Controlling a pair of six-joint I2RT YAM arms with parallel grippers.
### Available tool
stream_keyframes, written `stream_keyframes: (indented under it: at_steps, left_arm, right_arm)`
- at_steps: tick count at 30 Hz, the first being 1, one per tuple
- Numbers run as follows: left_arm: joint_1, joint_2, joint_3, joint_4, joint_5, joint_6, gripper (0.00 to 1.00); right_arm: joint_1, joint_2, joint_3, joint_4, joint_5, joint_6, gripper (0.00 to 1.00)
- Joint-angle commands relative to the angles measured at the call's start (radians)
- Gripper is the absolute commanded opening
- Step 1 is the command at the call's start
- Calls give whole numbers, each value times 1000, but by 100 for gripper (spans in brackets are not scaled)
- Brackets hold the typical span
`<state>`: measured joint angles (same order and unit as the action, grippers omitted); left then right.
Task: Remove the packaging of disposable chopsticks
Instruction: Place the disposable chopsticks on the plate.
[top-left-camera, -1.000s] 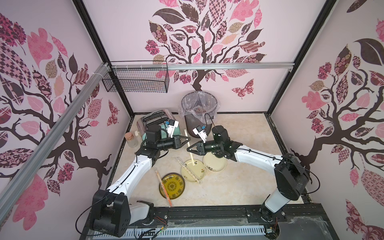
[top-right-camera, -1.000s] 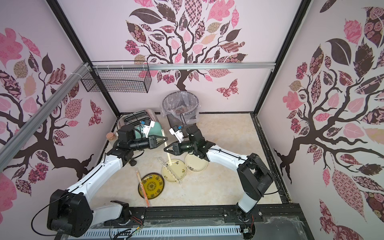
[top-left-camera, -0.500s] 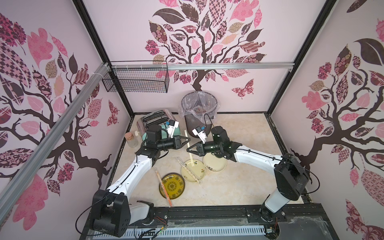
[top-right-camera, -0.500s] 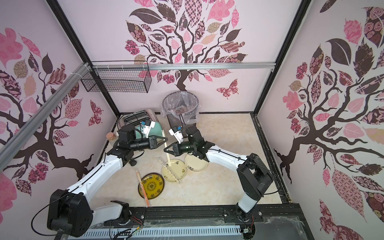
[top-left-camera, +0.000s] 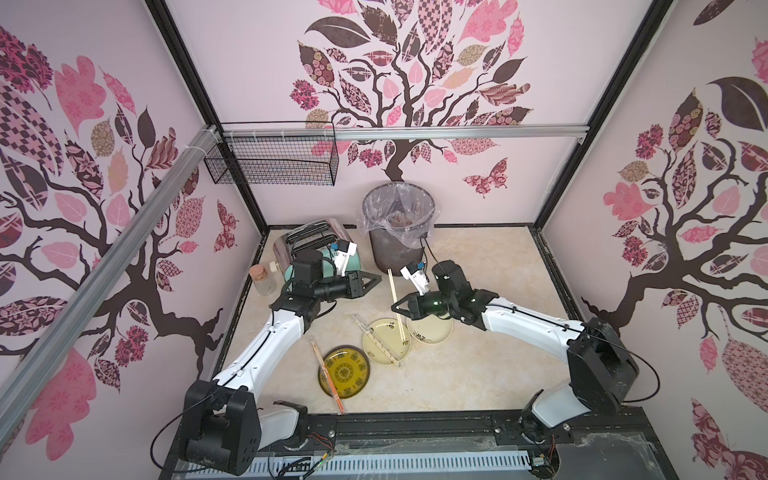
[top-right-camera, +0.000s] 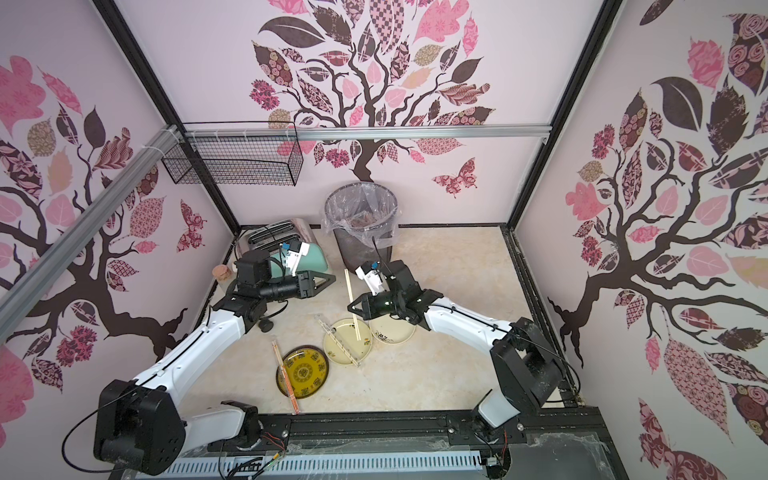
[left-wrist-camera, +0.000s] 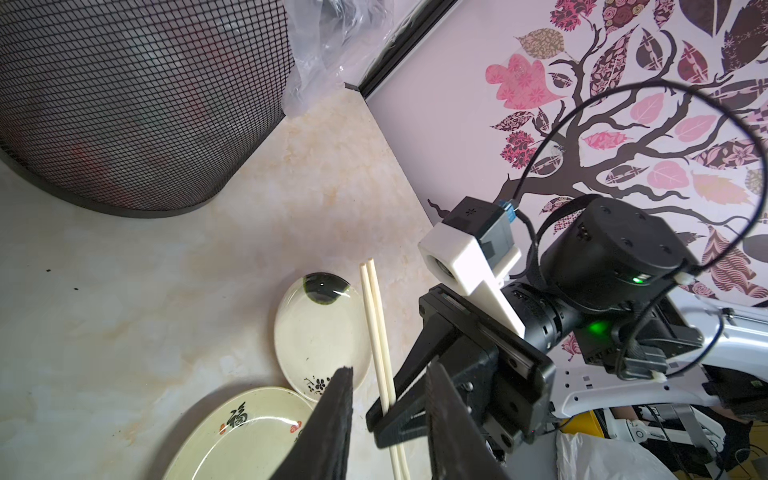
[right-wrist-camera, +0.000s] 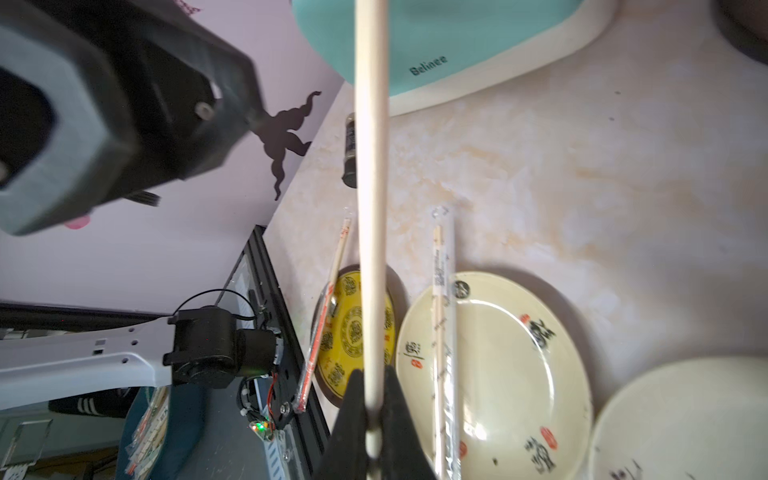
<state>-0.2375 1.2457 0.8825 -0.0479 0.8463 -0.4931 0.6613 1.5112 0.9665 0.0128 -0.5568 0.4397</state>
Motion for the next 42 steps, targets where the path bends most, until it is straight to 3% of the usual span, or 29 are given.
stream_keyframes:
  at_steps: [1,12,21,42]
  left_arm:
    - [3,-24,28,-6,-3,22,33]
    - [1,-15,30,-4,4,17,33]
    - [0,-11,28,-6,7,16,32]
    - [-2,-1,29,-4,8,12,32]
  right_arm:
    - [-45,-55,-50,-149,124,-47,0]
    - [-74,-15,-58,-353,379,-173,0]
    - [-74,121,44,-418,353,-187,0]
    - [-74,242,179,-541,359,-174,0]
